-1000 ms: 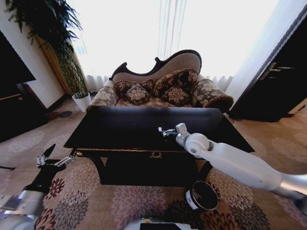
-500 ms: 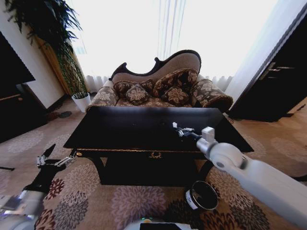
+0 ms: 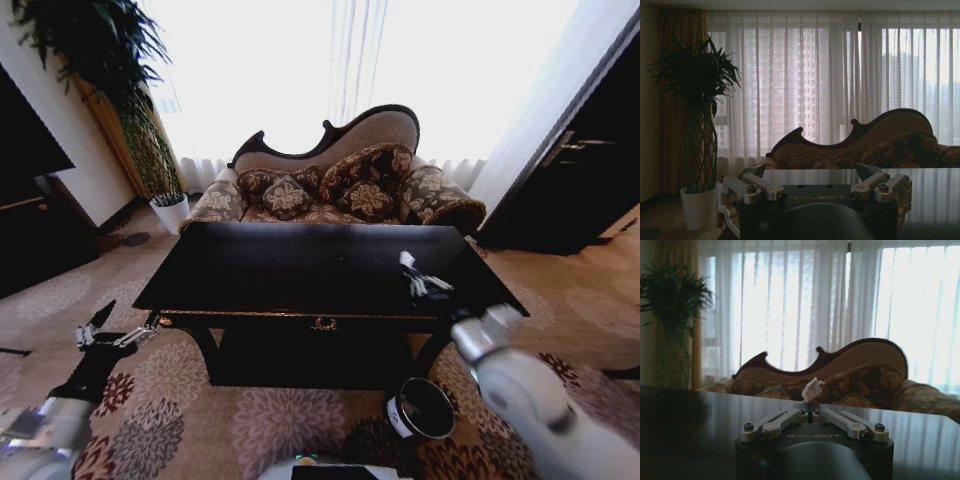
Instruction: Move to the front of the table and place the trash on the table into the trash bin.
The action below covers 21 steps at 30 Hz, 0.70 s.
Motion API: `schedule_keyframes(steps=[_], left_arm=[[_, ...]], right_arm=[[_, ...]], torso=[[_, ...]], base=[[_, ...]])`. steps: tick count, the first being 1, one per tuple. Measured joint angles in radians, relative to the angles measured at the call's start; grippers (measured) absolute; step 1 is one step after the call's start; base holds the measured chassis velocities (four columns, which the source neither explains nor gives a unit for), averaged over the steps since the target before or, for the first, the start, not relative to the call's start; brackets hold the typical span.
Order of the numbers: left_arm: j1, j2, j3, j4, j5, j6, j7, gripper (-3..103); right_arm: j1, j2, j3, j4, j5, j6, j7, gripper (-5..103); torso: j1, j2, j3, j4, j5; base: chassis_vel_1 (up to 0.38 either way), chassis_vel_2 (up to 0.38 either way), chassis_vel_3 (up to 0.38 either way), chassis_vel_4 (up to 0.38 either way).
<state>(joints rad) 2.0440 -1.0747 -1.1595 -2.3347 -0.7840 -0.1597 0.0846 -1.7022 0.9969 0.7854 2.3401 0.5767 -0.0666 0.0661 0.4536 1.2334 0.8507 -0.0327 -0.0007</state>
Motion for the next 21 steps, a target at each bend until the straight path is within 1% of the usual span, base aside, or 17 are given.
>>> schedule_keyframes(steps=[1, 2, 4, 5, 7, 9, 10, 11, 14, 15, 18, 20, 21], left_arm=[[0.0, 0.0, 0.0, 0.0, 0.0, 0.0, 0.0, 100], [0.0, 0.0, 0.0, 0.0, 0.0, 0.0, 0.0, 100], [0.0, 0.0, 0.0, 0.0, 0.0, 0.0, 0.0, 100], [0.0, 0.0, 0.0, 0.0, 0.0, 0.0, 0.0, 100], [0.0, 0.0, 0.0, 0.0, 0.0, 0.0, 0.0, 100], [0.0, 0.0, 0.0, 0.0, 0.0, 0.0, 0.0, 100], [0.0, 0.0, 0.0, 0.0, 0.0, 0.0, 0.0, 100], [0.0, 0.0, 0.0, 0.0, 0.0, 0.0, 0.0, 100], [0.0, 0.0, 0.0, 0.0, 0.0, 0.0, 0.0, 100], [0.0, 0.0, 0.0, 0.0, 0.0, 0.0, 0.0, 100], [0.0, 0.0, 0.0, 0.0, 0.0, 0.0, 0.0, 100], [0.0, 0.0, 0.0, 0.0, 0.0, 0.0, 0.0, 100], [0.0, 0.0, 0.0, 0.0, 0.0, 0.0, 0.0, 100]], right_arm=[[-0.028, 0.055, 0.004, -0.002, -0.016, 0.037, -0.008, 0], [-0.043, 0.091, 0.004, -0.005, -0.024, 0.058, -0.013, 0], [-0.077, 0.197, 0.004, -0.03, -0.059, 0.132, -0.027, 0], [-0.077, 0.197, 0.004, -0.03, -0.059, 0.132, -0.027, 0], [-0.086, 0.254, 0.002, -0.064, -0.083, 0.196, -0.033, 0], [-0.082, 0.293, -0.009, -0.108, -0.101, 0.263, -0.034, 0], [-0.082, 0.293, -0.009, -0.108, -0.101, 0.263, -0.034, 0], [-0.08, 0.31, -0.026, -0.141, -0.107, 0.296, -0.031, 0], [-0.072, 0.336, -0.079, -0.236, -0.153, 0.343, -0.014, 0], [-0.072, 0.336, -0.079, -0.236, -0.153, 0.343, -0.014, 0], [-0.032, 0.351, -0.134, -0.379, -0.247, 0.403, 0.016, 0], [0.001, 0.357, -0.172, -0.48, -0.282, 0.428, 0.041, 0], [0.001, 0.357, -0.172, -0.48, -0.282, 0.428, 0.041, 0]], torso=[[0.0, 0.0, 0.0, 0.0002, 0.0002], [0.0, 0.0, 0.0, 0.0002, 0.0005], [0.0, 0.0, 0.0, -0.0001, 0.0003], [0.0, 0.0, 0.0, -0.0001, 0.0003], [0.0, 0.0, 0.0, 0.0, 0.0001], [0.0, 0.0, 0.0, 0.0002, 0.0001], [0.0, 0.0, 0.0, 0.0002, 0.0001], [0.0, 0.0, 0.0, 0.0002, 0.0003], [0.0, 0.0, 0.0, 0.0001, 0.0002], [0.0, 0.0, 0.0, 0.0001, 0.0002], [0.0, 0.0, 0.0, 0.0004, 0.0004], [0.0, 0.0, 0.0, 0.0002, 0.0005], [0.0, 0.0, 0.0, 0.0002, 0.0005]], base=[[0.0, 0.0, 0.0, 0.0], [0.0, 0.0, 0.0, 0.0], [0.0, 0.0, 0.0, 0.0], [0.0, 0.0, 0.0, 0.0], [0.0, 0.0, 0.0, 0.0], [0.0, 0.0, 0.0, 0.0], [0.0, 0.0, 0.0, 0.0], [0.0, 0.0, 0.0, 0.0], [0.0, 0.0, 0.0, 0.0], [0.0, 0.0, 0.0, 0.0], [0.0, 0.0, 0.0, 0.0], [0.0, 0.0, 0.0, 0.0], [0.0, 0.0, 0.0, 0.0]])
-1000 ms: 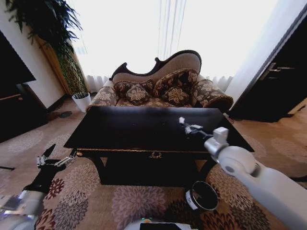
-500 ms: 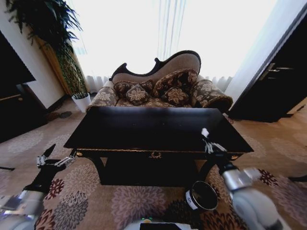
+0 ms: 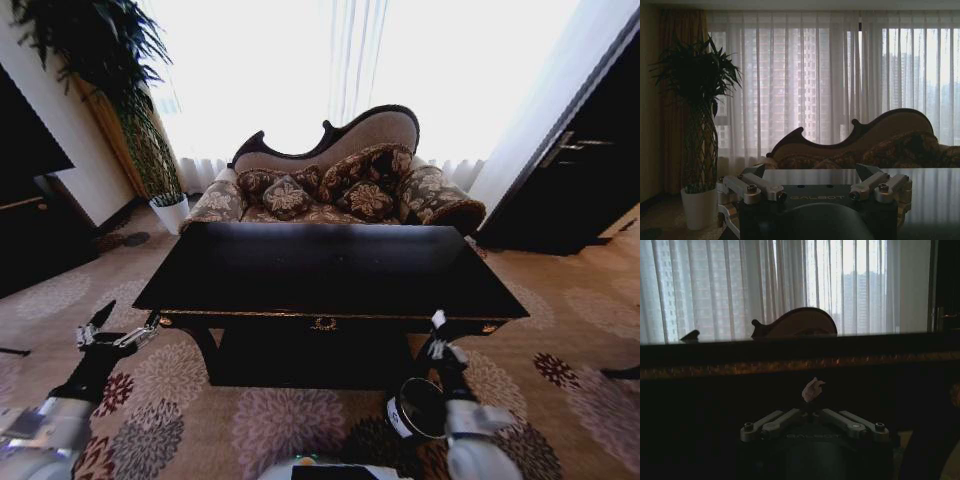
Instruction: Move to the front of the table and place the trash on the table into the trash bin.
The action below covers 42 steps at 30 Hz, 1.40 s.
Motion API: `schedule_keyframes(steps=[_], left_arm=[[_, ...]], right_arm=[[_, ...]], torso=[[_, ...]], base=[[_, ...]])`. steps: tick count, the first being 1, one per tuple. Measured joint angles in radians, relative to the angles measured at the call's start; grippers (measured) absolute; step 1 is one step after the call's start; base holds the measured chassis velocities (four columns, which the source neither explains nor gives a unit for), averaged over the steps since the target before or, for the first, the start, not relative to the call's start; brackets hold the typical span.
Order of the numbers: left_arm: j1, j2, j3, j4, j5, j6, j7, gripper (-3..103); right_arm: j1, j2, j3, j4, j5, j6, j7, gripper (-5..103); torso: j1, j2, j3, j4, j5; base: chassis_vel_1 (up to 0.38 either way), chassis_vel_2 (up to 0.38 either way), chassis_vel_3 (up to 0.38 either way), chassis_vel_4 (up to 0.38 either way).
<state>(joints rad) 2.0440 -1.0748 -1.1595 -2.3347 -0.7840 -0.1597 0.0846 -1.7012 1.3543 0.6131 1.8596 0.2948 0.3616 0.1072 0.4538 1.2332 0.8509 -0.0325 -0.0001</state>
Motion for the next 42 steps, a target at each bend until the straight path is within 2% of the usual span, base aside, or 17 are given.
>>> schedule_keyframes(steps=[4, 6, 8, 10, 13, 19, 32, 40, 42], left_arm=[[0.0, 0.0, 0.0, 0.0, 0.0, 0.0, 0.0, 100], [0.0, 0.0, 0.0, 0.0, 0.0, 0.0, 0.0, 100], [0.0, 0.0, 0.0, 0.0, 0.0, 0.0, 0.0, 100], [0.0, 0.0, 0.0, 0.0, 0.0, 0.0, 0.0, 100], [0.0, 0.0, 0.0, 0.0, 0.0, 0.0, 0.0, 100], [0.0, 0.0, 0.0, 0.0, 0.0, 0.0, 0.0, 100], [0.0, 0.0, 0.0, 0.0, 0.0, 0.0, 0.0, 100], [0.0, 0.0, 0.0, 0.0, 0.0, 0.0, 0.0, 100], [0.0, 0.0, 0.0, 0.0, 0.0, 0.0, 0.0, 100]], right_arm=[[0.081, 0.012, -0.071, -0.249, -0.065, 0.049, 0.021, 0], [0.094, 0.013, -0.083, -0.292, -0.068, 0.052, 0.024, 0], [0.134, 0.015, -0.119, -0.413, -0.064, 0.055, 0.039, 0], [0.153, 0.014, -0.128, -0.453, -0.065, 0.062, 0.048, 0], [0.22, 0.002, -0.144, -0.57, -0.096, 0.11, 0.109, 0], [0.314, -0.035, -0.171, -0.763, -0.102, 0.111, 0.154, 0], [0.454, -0.091, -0.213, -1.059, -0.053, 0.104, 0.193, 0], [0.469, -0.107, -0.218, -1.101, -0.015, 0.084, 0.192, 0], [0.469, -0.108, -0.218, -1.105, -0.012, 0.08, 0.191, 10]], torso=[[0.0, 0.0, 0.0, 0.0, 0.0001], [0.0, 0.0, 0.0, 0.0, 0.0], [0.0, 0.0, 0.0, -0.0001, 0.0001], [0.0, 0.0, 0.0, 0.0, 0.0], [0.0, 0.0, 0.0, 0.0002, -0.0001], [0.0, 0.0, 0.0, 0.0001, -0.0002], [0.0, 0.0, 0.0, 0.0, -0.0001], [0.0, 0.0, 0.0, 0.0, 0.0], [0.0, 0.0, 0.0, 0.0, -0.0001]], base=[[0.0, 0.0, 0.0, 0.0], [0.0, 0.0, 0.0, 0.0], [0.0, 0.0, 0.0, 0.0], [0.0, 0.0, 0.0, 0.0], [0.0, 0.0, 0.0, 0.0], [0.0, 0.0, 0.0, 0.0], [0.0, 0.0, 0.0, 0.0], [0.0, 0.0, 0.0, 0.0], [0.0, 0.0, 0.0, 0.0]])
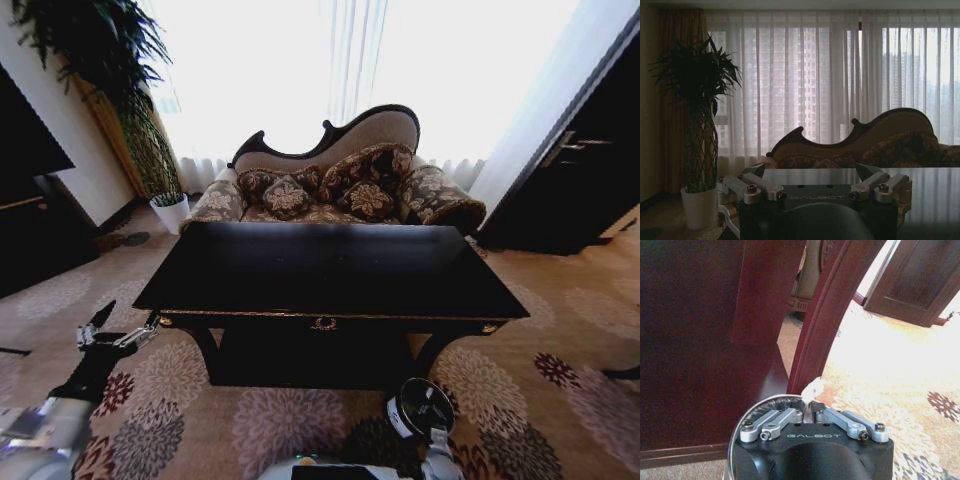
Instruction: Move to the front of the table and place the trash on the table into the trash bin.
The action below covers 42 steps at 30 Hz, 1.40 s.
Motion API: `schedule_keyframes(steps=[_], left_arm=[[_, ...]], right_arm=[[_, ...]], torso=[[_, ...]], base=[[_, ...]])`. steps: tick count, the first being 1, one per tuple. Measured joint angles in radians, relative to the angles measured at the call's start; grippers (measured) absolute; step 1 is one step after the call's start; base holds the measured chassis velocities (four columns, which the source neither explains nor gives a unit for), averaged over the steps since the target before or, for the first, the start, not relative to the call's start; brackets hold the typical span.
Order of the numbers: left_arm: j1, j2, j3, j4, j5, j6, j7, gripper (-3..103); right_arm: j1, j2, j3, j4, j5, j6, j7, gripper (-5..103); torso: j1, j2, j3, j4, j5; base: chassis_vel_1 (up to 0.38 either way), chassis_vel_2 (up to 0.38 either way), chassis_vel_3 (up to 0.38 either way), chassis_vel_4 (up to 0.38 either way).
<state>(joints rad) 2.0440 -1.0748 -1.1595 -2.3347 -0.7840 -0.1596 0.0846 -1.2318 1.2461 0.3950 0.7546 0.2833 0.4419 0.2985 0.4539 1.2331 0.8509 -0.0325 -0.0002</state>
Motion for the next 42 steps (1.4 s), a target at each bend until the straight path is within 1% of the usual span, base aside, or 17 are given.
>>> schedule_keyframes(steps=[2, 7, 8, 12, 15, 16, 17, 19, 22, 24, 27, 28, 30, 34, 37, 40, 42], left_arm=[[0.0, 0.0, 0.0, 0.0, 0.0, 0.0, 0.0, 100], [0.0, 0.0, 0.0, 0.0, 0.0, 0.0, 0.0, 100], [0.0, 0.0, 0.0, 0.0, 0.0, 0.0, 0.0, 100], [0.0, 0.0, 0.0, 0.0, 0.0, 0.0, 0.0, 100], [0.0, 0.0, 0.0, 0.0, 0.0, 0.0, 0.0, 100], [0.0, 0.0, 0.0, 0.0, 0.0, 0.0, 0.0, 100], [0.0, 0.0, 0.0, 0.0, 0.0, 0.0, 0.0, 100], [0.0, 0.0, 0.0, 0.0, 0.0, 0.0, 0.0, 100], [0.0, 0.0, 0.0, 0.0, 0.0, 0.0, 0.0, 100], [0.0, 0.0, 0.0, 0.0, 0.0, 0.0, 0.0, 100], [0.0, 0.0, 0.0, 0.0, 0.0, 0.0, 0.0, 100], [0.0, 0.0, 0.0, 0.0, 0.0, 0.0, 0.0, 100], [0.0, 0.0, 0.0, 0.0, 0.0, 0.0, 0.0, 100], [0.0, 0.0, 0.0, 0.0, 0.0, 0.0, 0.0, 100], [0.0, 0.0, 0.0, 0.0, 0.0, 0.0, 0.0, 100], [0.0, 0.0, 0.0, 0.0, 0.0, 0.0, 0.0, 100], [0.0, 0.0, 0.0, 0.0, 0.0, 0.0, 0.0, 100]], right_arm=[[-0.001, 0.0, 0.0, 0.0, 0.002, -0.002, 0.0, 10], [-0.006, 0.0, 0.0, 0.006, 0.008, -0.007, -0.001, 37], [-0.006, 0.0, 0.0, 0.006, 0.008, -0.007, -0.001, 37], [-0.009, 0.003, 0.0, 0.008, 0.009, -0.009, -0.001, 54], [-0.011, 0.005, 0.0, 0.015, 0.009, -0.01, -0.001, 59], [-0.015, 0.007, 0.001, 0.023, 0.01, -0.01, -0.001, 65], [-0.024, 0.009, 0.002, 0.041, 0.011, -0.01, -0.004, 76], [-0.032, 0.01, 0.003, 0.054, 0.012, -0.006, -0.009, 76], [-0.09, 0.015, 0.007, 0.142, 0.058, 0.033, -0.058, 91], [-0.118, 0.018, 0.012, 0.178, 0.084, 0.057, -0.089, 96], [-0.153, 0.022, 0.022, 0.21, 0.095, 0.109, -0.13, 99], [-0.188, 0.024, 0.041, 0.232, 0.055, 0.168, -0.152, 100], [-0.235, 0.029, 0.069, 0.271, 0.002, 0.204, -0.141, 100], [-0.317, 0.032, 0.085, 0.36, 0.041, 0.208, -0.157, 100], [-0.44, 0.051, 0.121, 0.527, 0.09, 0.217, -0.203, 100], [-0.489, 0.062, 0.138, 0.603, 0.107, 0.217, -0.215, 100], [-0.568, 0.082, 0.183, 0.738, 0.115, 0.217, -0.224, 100]], torso=[[0.0, 0.0, 0.0, 0.0, 0.0], [0.0, 0.0, 0.0, 0.0, 0.0], [0.0, 0.0, 0.0, 0.0, 0.0], [0.0, 0.0, 0.0, -0.0001, 0.0], [0.0, 0.0, 0.0, -0.0001, 0.0], [0.0, 0.0, 0.0, 0.0, 0.0001], [0.0, 0.0, 0.0, 0.0001, 0.0], [0.0, 0.0, 0.0, 0.0, 0.0], [0.0, 0.0, 0.0, 0.0001, 0.0], [0.0, 0.0, 0.0, 0.0001, 0.0], [0.0, 0.0, 0.0, -0.0001, 0.0], [0.0, 0.0, 0.0, -0.0001, -0.0002], [0.0, 0.0, 0.0, 0.0, -0.0001], [0.0, 0.0, 0.0, 0.0, -0.0001], [0.0, 0.0, 0.0, -0.0002, -0.0002], [0.0, 0.0, 0.0, 0.0, -0.0002], [0.0, 0.0, 0.0, -0.0002, -0.0001]], base=[[0.0, 0.0, 0.0, 0.0], [0.0, 0.0, 0.0, 0.0], [0.0, 0.0, 0.0, 0.0], [0.0, 0.0, 0.0, 0.0], [0.0, 0.0, 0.0, 0.0], [0.0, 0.0, 0.0, 0.0], [0.0, 0.0, 0.0, 0.0], [0.0, 0.0, 0.0, 0.0], [0.0, 0.0, 0.0, 0.0], [0.0, 0.0, 0.0, 0.0], [0.0, 0.0, 0.0, 0.0], [0.0, 0.0, 0.0, 0.0], [0.0, 0.0, 0.0, 0.0], [0.0, 0.0, 0.0, 0.0], [0.0, 0.0, 0.0, 0.0], [0.0, 0.0, 0.0, 0.0], [0.0, 0.0, 0.0, 0.0]])
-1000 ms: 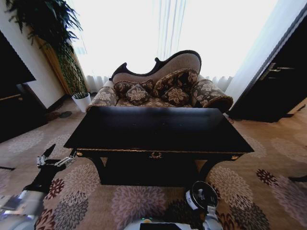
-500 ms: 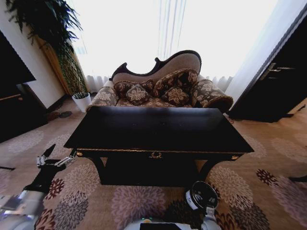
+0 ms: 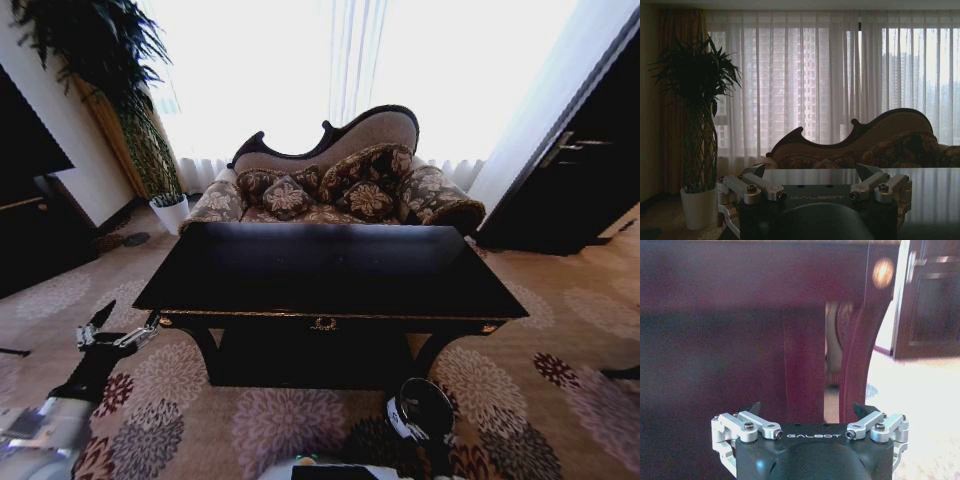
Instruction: Move to the front of the table and place the trash on the table into the trash bin.
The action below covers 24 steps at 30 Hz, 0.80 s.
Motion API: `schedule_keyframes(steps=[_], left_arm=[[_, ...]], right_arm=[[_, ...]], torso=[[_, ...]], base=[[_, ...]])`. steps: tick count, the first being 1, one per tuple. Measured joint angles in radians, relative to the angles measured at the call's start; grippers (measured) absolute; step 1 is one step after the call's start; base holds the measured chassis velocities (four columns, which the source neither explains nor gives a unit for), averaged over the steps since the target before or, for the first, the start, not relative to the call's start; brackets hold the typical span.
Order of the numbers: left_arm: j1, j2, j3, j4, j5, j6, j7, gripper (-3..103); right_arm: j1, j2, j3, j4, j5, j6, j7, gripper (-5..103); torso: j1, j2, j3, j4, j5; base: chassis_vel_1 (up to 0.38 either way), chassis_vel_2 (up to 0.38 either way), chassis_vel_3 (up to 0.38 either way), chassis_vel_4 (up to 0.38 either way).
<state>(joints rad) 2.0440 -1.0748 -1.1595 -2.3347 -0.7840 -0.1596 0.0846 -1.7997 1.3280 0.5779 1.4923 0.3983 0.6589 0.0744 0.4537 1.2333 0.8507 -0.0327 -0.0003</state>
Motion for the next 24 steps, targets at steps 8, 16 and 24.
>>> schedule_keyframes(steps=[8, 16, 24], left_arm=[[0.0, 0.0, 0.0, 0.0, 0.0, 0.0, 0.0, 100], [0.0, 0.0, 0.0, 0.0, 0.0, 0.0, 0.0, 100], [0.0, 0.0, 0.0, 0.0, 0.0, 0.0, 0.0, 100]], right_arm=[[-0.127, 0.027, 0.098, 0.293, 0.053, -0.026, -0.01, 100], [-0.196, 0.031, 0.231, 0.566, 0.122, -0.072, -0.014, 100], [-0.191, -0.009, 0.294, 0.706, 0.182, -0.172, -0.015, 100]], torso=[[0.0, 0.0, 0.0, 0.0002, -0.0001], [0.0, 0.0, 0.0, 0.0001, 0.0001], [0.0, 0.0, 0.0, 0.0002, 0.0001]], base=[[0.0, 0.0, 0.0, 0.0], [0.0, 0.0, 0.0, 0.0], [0.0, 0.0, 0.0, 0.0]])
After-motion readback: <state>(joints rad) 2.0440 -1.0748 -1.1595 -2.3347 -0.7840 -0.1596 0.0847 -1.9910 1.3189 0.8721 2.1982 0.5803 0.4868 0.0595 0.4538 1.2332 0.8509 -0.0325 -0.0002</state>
